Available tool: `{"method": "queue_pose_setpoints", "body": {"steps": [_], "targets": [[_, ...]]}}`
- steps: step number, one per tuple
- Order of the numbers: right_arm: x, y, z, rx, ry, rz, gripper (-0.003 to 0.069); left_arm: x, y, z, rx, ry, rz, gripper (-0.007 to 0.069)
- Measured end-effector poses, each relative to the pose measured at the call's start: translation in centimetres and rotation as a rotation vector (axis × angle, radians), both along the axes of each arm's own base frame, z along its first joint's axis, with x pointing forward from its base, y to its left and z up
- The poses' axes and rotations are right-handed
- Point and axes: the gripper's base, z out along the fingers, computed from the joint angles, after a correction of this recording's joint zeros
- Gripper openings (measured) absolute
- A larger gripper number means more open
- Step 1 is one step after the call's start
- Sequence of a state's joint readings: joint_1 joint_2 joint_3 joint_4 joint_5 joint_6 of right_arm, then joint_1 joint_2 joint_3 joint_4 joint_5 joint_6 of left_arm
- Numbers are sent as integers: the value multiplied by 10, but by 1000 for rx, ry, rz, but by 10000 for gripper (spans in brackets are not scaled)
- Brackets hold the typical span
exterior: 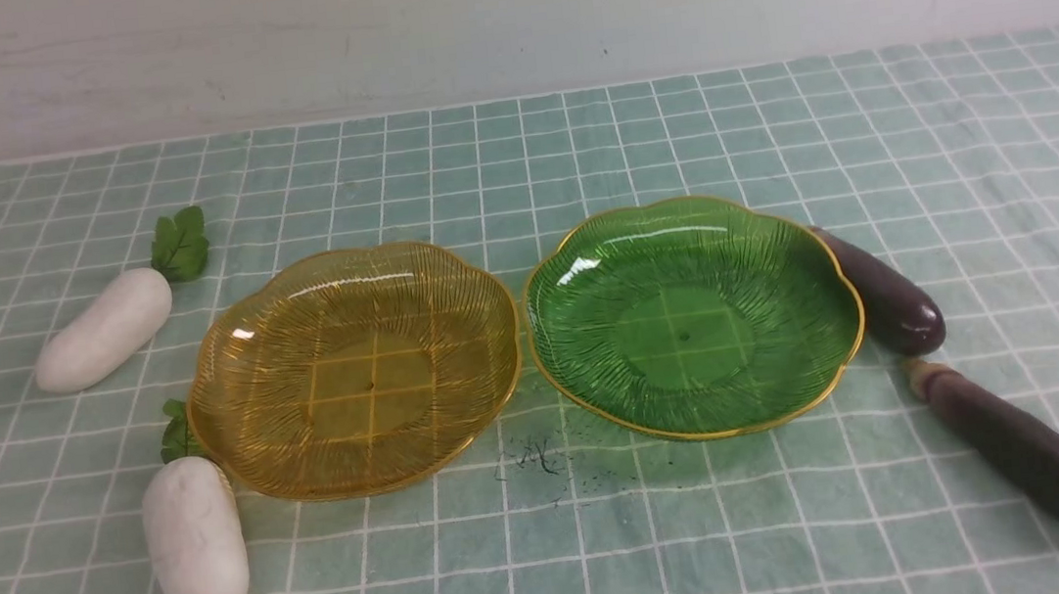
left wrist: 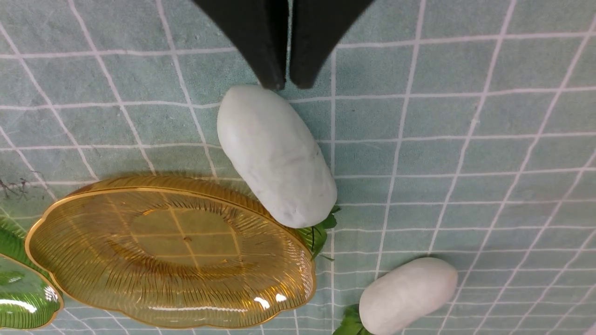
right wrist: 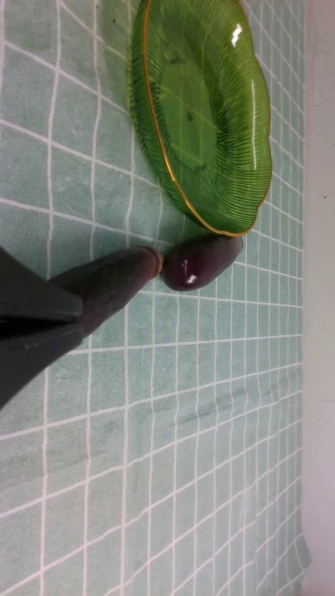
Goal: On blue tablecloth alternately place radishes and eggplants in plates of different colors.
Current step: 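Put the eggplants into the green plate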
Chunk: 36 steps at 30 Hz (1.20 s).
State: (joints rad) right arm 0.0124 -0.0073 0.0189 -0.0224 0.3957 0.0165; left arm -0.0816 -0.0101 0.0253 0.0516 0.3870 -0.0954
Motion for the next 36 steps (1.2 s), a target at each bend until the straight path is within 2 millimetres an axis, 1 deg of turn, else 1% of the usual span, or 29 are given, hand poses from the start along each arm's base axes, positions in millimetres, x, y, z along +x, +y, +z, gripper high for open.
{"method": "queue_pose_setpoints", "body": {"steps": [9,11,12,14,15,16,17,19,20,22,24,27,29,30,31,32,33,34,36], "targets": [[0,0,0,0,-1,0,-15,0,0,0,-6,0,1,-8],[0,1,1,29,-15,1,-15,0,-2,1,-97,1,6,-8],[0,1,1,48,-19,1,-15,0,-2,1,-112,2,8,-8],[1,3,2,191,-43,-2,-15,0,-8,1,-357,22,22,-8],[1,4,2,218,-47,-2,-15,0,-8,2,-389,26,26,-8],[1,5,3,286,-55,-4,-15,-1,-11,2,-486,36,33,-8],[2,6,5,413,-68,-9,-15,-1,-15,4,-669,59,42,-8],[2,8,7,552,-78,-14,-15,-2,-19,6,-861,86,50,-8],[2,8,7,570,-78,-15,-15,-2,-19,6,-873,88,49,-8],[2,10,8,720,-78,-19,-15,-1,-21,9,-995,86,51,-8],[2,10,9,745,-79,-19,-15,-1,-21,9,-1022,85,51,-8],[2,9,11,789,-99,-23,-15,-1,-23,13,-1117,86,45,-8],[2,9,12,791,-118,-25,-15,-3,-25,22,-1125,78,16,-8],[2,8,15,774,-130,-20,-15,-5,-26,33,-1099,54,-19,-8],[2,9,17,760,-135,-15,-15,-5,-26,35,-1100,51,-24,-8],[1,8,25,722,-158,-3,-15,-8,-27,49,-1063,20,-63,-8],[-1,8,38,669,-199,16,-15,-11,-28,62,-1015,-7,-99,-8],[-4,8,56,604,-248,34,-15,-11,-29,76,-967,-4,-121,-8],[-3,9,82,477,-249,51,-15,-6,-32,91,-866,62,-135,-8]]}}
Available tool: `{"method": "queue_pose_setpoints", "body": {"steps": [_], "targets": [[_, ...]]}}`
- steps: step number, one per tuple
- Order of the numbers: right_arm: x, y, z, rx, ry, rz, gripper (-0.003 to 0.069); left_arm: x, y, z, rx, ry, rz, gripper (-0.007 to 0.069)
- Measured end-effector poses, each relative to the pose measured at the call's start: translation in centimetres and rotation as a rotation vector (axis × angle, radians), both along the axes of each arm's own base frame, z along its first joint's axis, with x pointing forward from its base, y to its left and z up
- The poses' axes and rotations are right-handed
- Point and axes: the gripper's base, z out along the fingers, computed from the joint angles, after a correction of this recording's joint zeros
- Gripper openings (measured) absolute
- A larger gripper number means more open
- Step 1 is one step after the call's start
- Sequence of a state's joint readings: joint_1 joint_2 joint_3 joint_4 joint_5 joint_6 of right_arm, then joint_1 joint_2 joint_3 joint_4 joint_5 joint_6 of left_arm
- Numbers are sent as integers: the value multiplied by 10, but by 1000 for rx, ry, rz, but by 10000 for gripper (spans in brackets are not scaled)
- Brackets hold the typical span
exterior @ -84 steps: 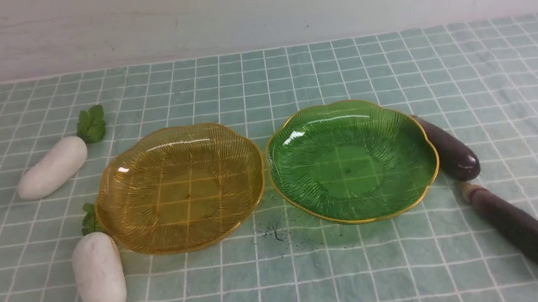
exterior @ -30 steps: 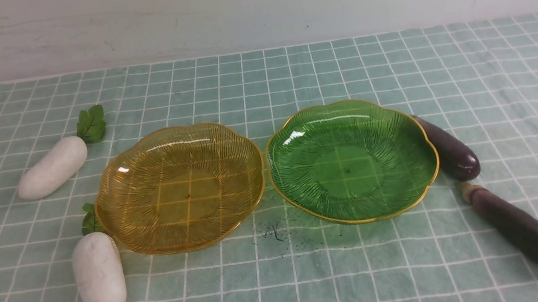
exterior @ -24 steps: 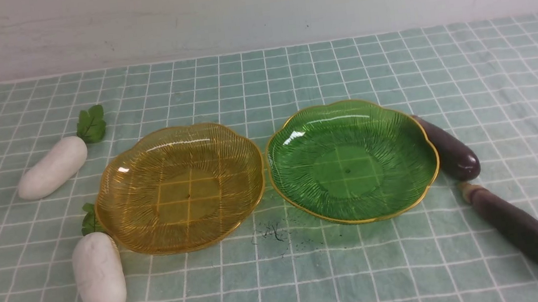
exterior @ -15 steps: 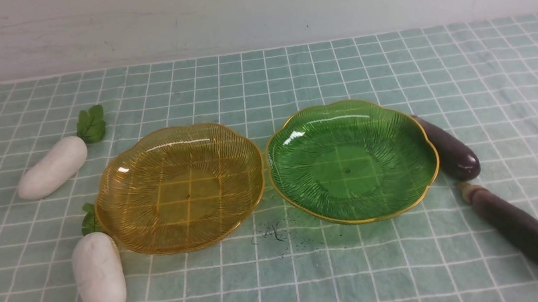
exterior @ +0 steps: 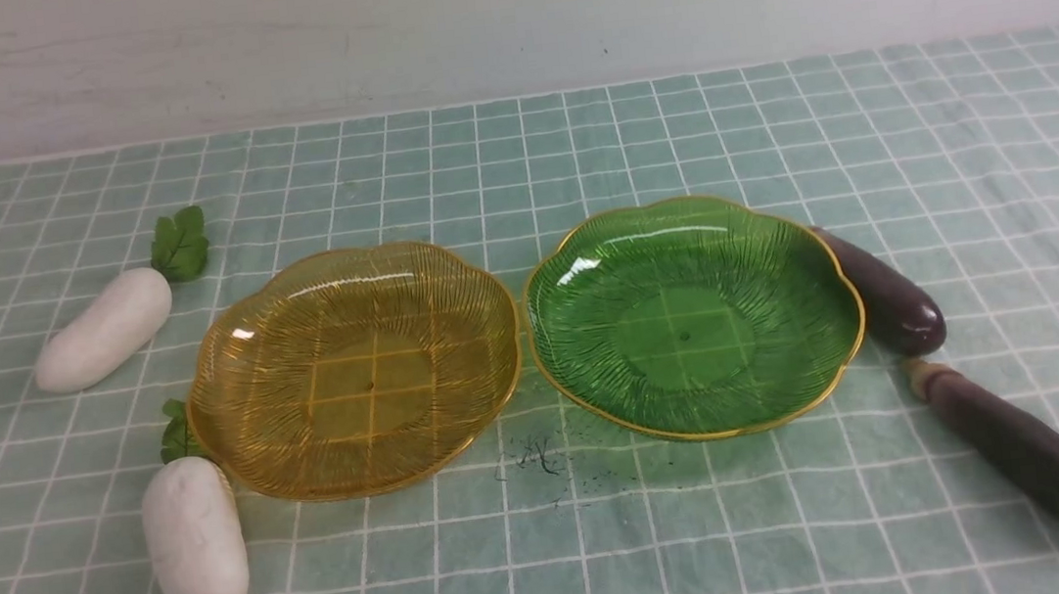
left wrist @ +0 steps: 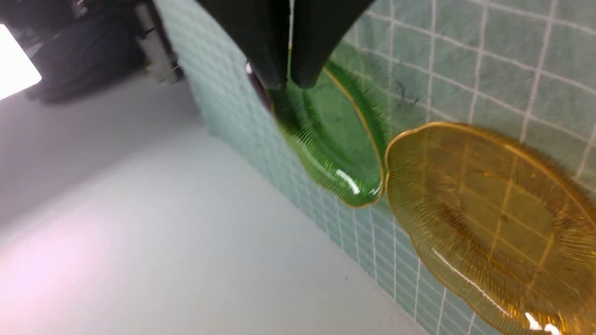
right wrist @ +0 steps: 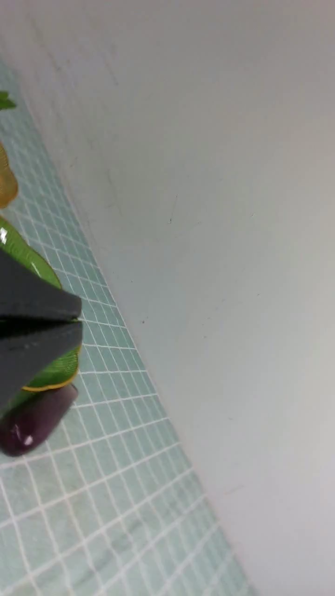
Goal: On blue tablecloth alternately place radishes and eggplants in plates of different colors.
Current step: 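Put the eggplants into the green plate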
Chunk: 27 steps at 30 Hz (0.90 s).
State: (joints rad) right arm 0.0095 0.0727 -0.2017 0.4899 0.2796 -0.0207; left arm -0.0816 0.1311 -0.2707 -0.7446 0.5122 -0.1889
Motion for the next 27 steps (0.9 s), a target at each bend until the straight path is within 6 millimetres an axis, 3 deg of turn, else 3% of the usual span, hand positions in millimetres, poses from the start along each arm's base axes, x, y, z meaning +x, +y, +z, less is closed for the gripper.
{"method": "queue_pose_setpoints", "body": {"steps": [2,5,9,18,27], "targets": [[14,3,14,-128,155,34,-15,12,-3,3,131,128,-57,-8],[44,6,10,-253,538,121,-15,34,-5,1,318,349,-159,-8],[73,7,5,-287,814,189,-15,55,-6,-2,480,529,-282,-8],[134,9,-5,-381,1082,318,26,91,-7,-13,579,689,-405,-6],[187,6,-27,-461,1196,362,213,100,-8,-24,581,772,-437,20]]}}
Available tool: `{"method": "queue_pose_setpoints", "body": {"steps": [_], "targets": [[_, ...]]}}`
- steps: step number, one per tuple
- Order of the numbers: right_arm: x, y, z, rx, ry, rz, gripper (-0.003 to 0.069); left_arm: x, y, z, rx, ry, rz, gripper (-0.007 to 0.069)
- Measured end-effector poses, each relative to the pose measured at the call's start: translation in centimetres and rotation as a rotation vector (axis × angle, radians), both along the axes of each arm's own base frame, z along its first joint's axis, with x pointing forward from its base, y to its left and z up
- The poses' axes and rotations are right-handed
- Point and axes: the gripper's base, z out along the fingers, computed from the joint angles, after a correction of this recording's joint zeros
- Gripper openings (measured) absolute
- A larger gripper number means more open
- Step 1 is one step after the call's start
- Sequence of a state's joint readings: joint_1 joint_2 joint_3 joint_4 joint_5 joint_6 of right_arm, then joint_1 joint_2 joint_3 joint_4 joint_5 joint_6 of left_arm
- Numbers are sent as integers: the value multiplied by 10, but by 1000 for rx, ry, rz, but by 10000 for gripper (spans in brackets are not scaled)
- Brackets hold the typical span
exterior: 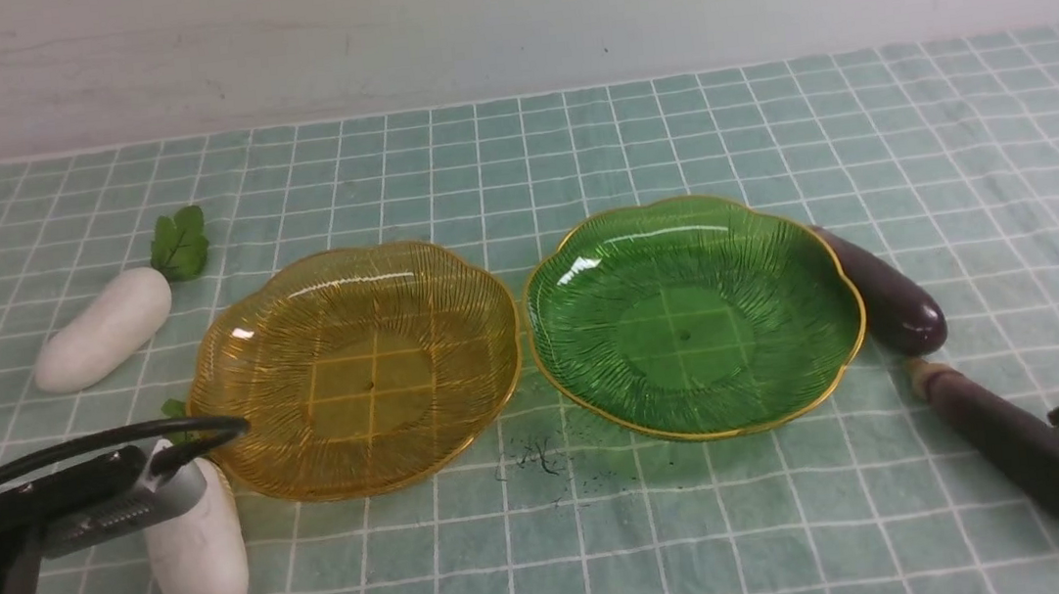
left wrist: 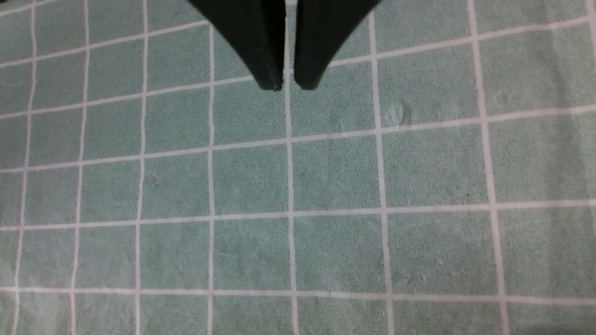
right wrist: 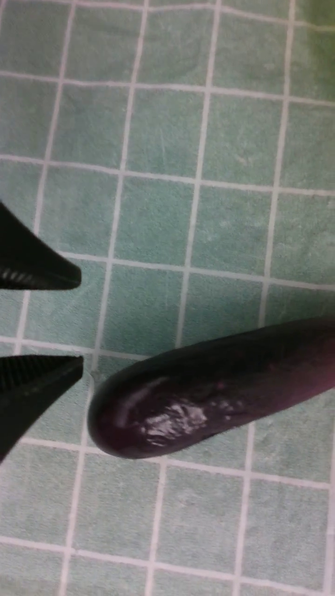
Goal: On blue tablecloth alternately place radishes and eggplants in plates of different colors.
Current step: 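Put the eggplants into the green plate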
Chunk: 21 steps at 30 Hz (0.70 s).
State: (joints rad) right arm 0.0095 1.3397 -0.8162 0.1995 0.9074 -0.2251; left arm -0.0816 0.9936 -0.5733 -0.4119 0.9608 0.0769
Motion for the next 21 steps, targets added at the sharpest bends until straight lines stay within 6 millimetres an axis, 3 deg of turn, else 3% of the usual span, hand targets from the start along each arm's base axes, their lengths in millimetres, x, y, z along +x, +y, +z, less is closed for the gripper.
{"method": "queue_pose_setpoints", "body": {"steps": [4,8,14,21], "targets": [[27,-4,-21,-54,35,18,337,0,0,0,0,2,-1,49],[41,-7,-45,-103,67,39,402,0,0,0,1,1,-3,69],[49,-8,-70,-110,131,46,417,0,0,0,1,0,-4,80],[52,-8,-77,-112,160,50,377,0,0,0,1,0,-4,80]]}}
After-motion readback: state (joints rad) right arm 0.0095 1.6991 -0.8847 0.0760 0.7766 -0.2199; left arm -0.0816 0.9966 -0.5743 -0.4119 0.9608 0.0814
